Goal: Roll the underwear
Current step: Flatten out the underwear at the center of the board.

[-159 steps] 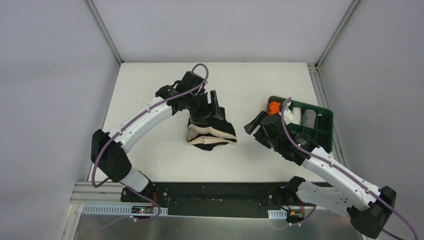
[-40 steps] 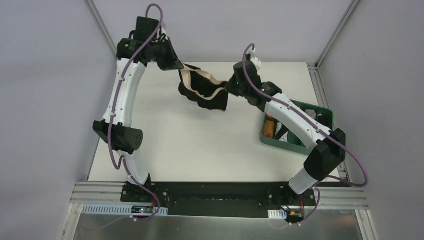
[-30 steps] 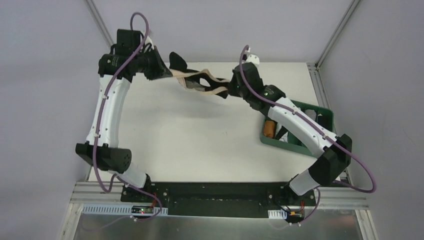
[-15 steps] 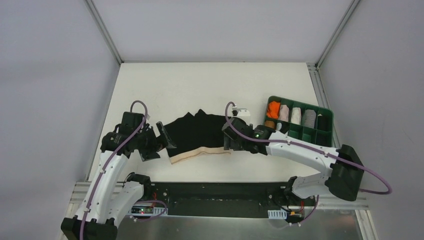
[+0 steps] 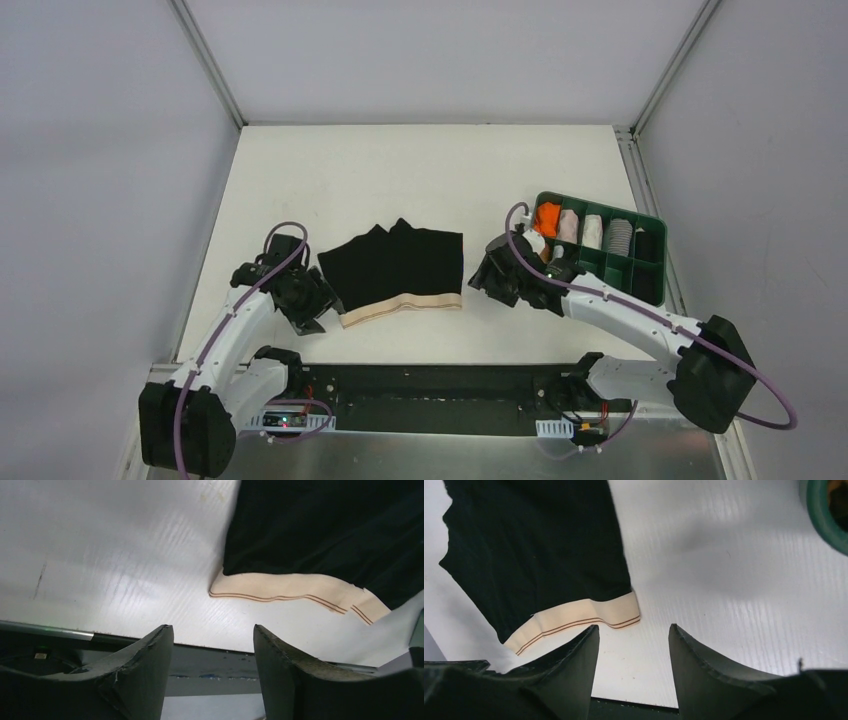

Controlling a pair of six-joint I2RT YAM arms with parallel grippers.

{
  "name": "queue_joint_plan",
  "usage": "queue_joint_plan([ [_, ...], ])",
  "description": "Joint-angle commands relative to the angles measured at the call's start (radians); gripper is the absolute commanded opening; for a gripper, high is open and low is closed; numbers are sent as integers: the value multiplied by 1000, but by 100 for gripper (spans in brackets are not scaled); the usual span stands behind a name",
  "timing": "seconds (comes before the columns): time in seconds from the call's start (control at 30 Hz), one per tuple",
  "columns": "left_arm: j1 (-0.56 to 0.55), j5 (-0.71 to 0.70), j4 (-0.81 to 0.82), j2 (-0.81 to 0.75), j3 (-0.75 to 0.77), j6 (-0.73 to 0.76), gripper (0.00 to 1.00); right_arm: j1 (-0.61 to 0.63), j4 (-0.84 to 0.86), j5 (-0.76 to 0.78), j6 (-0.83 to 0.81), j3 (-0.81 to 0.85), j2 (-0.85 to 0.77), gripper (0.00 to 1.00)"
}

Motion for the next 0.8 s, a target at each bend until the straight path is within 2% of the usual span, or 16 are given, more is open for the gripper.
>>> queue_joint_plan([
  [0.0, -1, 47, 137, 34, -84, -67, 59, -26, 152, -132, 181, -80, -8, 55],
  [0.1, -12, 94, 199, 49, -135, -69, 54, -26, 169, -165, 212, -90, 19, 55],
  [0.43, -23, 62, 319, 131, -174, -71, 48, -26, 223, -197, 230, -86, 90, 56],
  [0.5, -27, 45, 341, 167, -172, -58, 37, -26, 244, -206, 243, -96, 108, 56],
  [0.53, -27, 35, 340, 190, -165, -46, 27, -26, 254, -207, 249, -101, 118, 56],
  [0.6, -26, 17, 311, 231, -140, -36, 0, -27, 261, -206, 257, -111, 138, 56],
  [0.77, -26, -107, 186, 190, -46, -58, 0, -26, 252, -190, 258, -135, 175, 54],
])
